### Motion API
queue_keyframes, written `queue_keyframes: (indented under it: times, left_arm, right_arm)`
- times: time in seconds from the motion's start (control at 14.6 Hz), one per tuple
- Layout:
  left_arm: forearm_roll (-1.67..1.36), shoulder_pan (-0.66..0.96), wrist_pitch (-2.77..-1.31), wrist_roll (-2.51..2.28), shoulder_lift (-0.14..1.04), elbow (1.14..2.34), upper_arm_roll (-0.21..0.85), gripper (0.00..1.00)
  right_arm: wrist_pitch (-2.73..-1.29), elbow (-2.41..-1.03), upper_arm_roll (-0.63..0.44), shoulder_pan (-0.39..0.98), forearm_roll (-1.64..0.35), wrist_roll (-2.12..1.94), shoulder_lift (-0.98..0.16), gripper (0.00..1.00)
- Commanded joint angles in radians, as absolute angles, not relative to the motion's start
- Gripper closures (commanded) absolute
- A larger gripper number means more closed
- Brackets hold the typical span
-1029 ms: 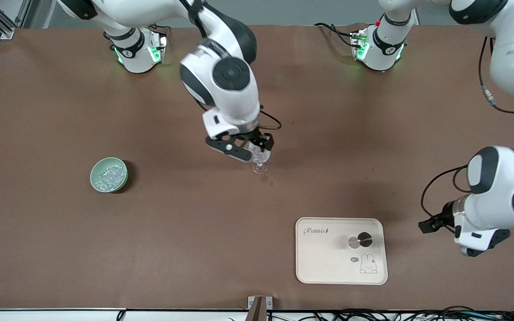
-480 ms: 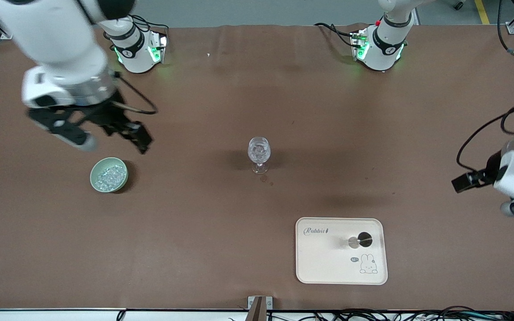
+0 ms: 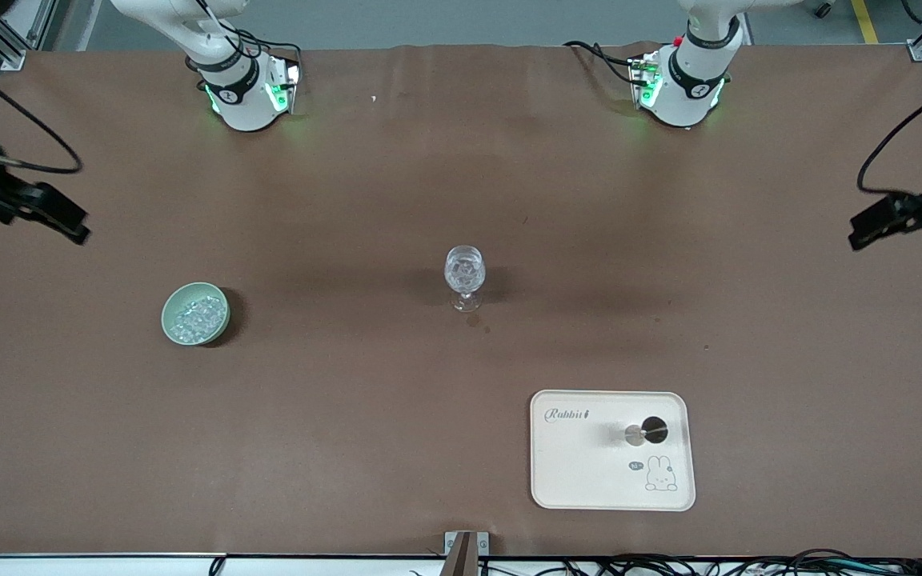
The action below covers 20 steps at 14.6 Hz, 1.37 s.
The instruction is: Pour wine and add ice with both arms
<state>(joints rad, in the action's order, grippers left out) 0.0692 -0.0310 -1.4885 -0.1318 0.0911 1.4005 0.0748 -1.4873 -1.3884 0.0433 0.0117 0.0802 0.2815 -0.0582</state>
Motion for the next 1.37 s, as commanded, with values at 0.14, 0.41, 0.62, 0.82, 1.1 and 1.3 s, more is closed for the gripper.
queue_keyframes:
  times: [0.14,0.41,0.62,0.82,1.1,1.3]
  left_arm:
    - [0.008,0.002,-1.503,-0.086,-0.078,1.6,0.005,0.0]
    - [0.011,0.008,-1.519,-0.084,-0.118,1.641,0.012,0.0]
    - [0.021,0.026,-1.517,-0.084,-0.109,1.637,0.041,0.0]
    - [0.023,0.026,-1.516,-0.086,-0.097,1.622,0.077,0.0]
    - [0.021,0.028,-1.511,-0.089,-0.091,1.615,0.078,0.0]
    - [0.021,0.029,-1.511,-0.089,-0.087,1.614,0.078,0.0]
  right_arm:
    - [-1.486,-1.545,-0.02,-0.031,0.06,0.05,0.067,0.0]
    - [-1.56,-1.545,-0.095,-0.032,0.031,-0.026,0.06,0.0]
    - [-1.548,-1.536,-0.095,-0.031,0.014,-0.015,0.06,0.0]
    - [-1.533,-1.487,-0.091,-0.028,0.014,-0.018,0.04,0.0]
    - [-1.528,-1.482,-0.091,-0.035,0.012,-0.018,0.032,0.0]
    - [-1.529,-1.482,-0.089,-0.04,0.012,-0.02,0.031,0.0]
